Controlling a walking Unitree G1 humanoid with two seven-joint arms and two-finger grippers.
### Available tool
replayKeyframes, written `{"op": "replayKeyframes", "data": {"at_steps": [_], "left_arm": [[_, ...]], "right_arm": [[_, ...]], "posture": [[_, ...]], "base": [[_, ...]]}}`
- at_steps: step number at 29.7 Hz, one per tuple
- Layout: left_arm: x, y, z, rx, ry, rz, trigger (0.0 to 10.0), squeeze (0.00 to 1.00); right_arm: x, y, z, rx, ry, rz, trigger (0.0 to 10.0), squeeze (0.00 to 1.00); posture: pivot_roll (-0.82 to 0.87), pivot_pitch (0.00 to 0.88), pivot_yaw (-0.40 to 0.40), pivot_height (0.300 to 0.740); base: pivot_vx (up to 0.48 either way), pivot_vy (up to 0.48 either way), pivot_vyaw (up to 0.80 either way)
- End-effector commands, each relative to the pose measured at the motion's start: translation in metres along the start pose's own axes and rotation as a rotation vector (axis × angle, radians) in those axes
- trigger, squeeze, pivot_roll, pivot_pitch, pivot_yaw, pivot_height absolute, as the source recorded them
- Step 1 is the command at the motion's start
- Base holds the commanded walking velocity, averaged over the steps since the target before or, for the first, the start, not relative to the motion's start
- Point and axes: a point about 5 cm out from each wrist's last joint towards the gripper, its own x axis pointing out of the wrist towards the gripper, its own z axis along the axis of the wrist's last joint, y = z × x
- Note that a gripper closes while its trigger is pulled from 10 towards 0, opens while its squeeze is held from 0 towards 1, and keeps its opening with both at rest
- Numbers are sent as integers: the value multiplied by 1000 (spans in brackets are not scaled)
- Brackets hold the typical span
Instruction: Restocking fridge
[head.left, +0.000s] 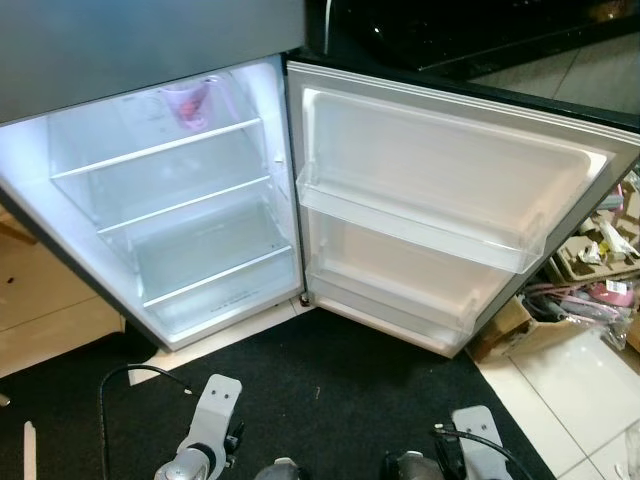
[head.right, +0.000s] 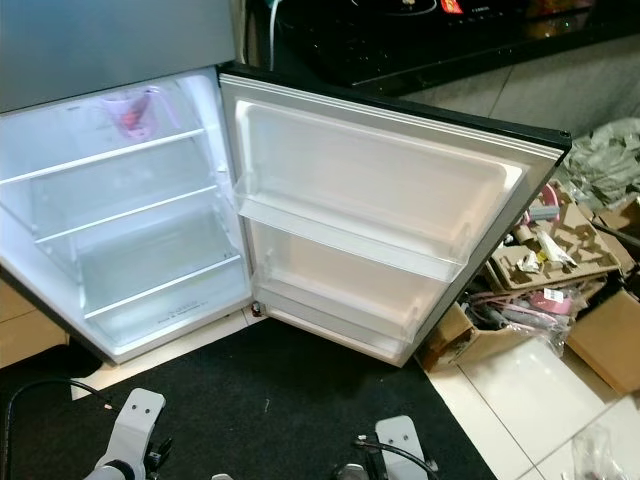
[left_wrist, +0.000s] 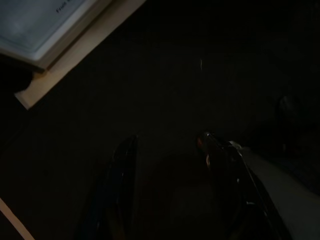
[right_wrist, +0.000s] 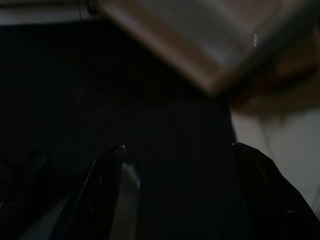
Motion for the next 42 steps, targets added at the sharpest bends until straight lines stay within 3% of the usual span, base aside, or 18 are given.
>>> {"op": "replayKeyframes", "data": {"at_steps": [1,10,12,13,15,18,20,23,25,26,27,29,31,35,42], "left_arm": [[-4,3,-11,2,33,10,10000,0],[-4,3,-11,9,32,11,10000,0],[-5,4,-12,14,35,13,10000,0],[-5,5,-12,16,37,15,10000,0],[-6,6,-13,20,40,17,10000,0],[-6,6,-13,20,41,18,10000,0],[-7,6,-15,19,44,21,10000,0],[-7,7,-16,17,48,24,10000,0],[-7,6,-16,18,50,23,10000,0],[-7,6,-16,18,50,23,10000,0],[-7,5,-15,17,48,21,10000,0],[-6,5,-14,16,46,22,10000,0],[-4,5,-10,12,35,24,10000,0],[-4,7,-9,12,31,27,10000,0],[-5,11,-8,12,29,38,10000,0]], "right_arm": [[1,1,8,-45,-59,15,10000,0],[15,-27,76,-191,-366,-53,10000,0],[17,-40,110,-324,-491,-47,10000,0],[16,-43,122,-366,-533,-41,10000,0],[10,-40,147,-505,-625,93,10000,0],[7,-39,150,-518,-636,127,10000,0],[-2,-39,164,-578,-694,177,10000,0],[-7,-52,190,-623,-765,103,10000,0],[0,-69,205,-671,-732,-17,10000,0],[0,-69,205,-671,-732,-17,10000,0],[7,-88,219,-687,-689,-144,10000,0],[11,-97,225,-676,-662,-195,10000,0],[19,-113,233,-585,-578,-252,10000,0],[26,-124,235,-484,-503,-250,10000,0],[32,-141,230,-557,-365,-152,10000,0]], "posture": [[-89,142,4,727],[-91,146,7,727],[-88,147,6,727],[-88,147,6,727],[-87,149,2,727],[-88,150,0,727],[-89,154,-3,727],[-92,157,-2,727],[-95,157,0,727],[-95,157,0,727],[-91,156,1,727],[-85,155,1,727],[-78,154,5,727],[-75,153,7,727],[-63,156,9,727]], "base": [[0,0,0],[0,0,0],[0,0,0],[0,0,0],[0,0,0],[0,0,0],[0,0,0],[0,0,0],[0,0,0],[0,0,0],[0,0,0],[0,0,0],[0,0,0],[0,0,0],[0,0,0]]}}
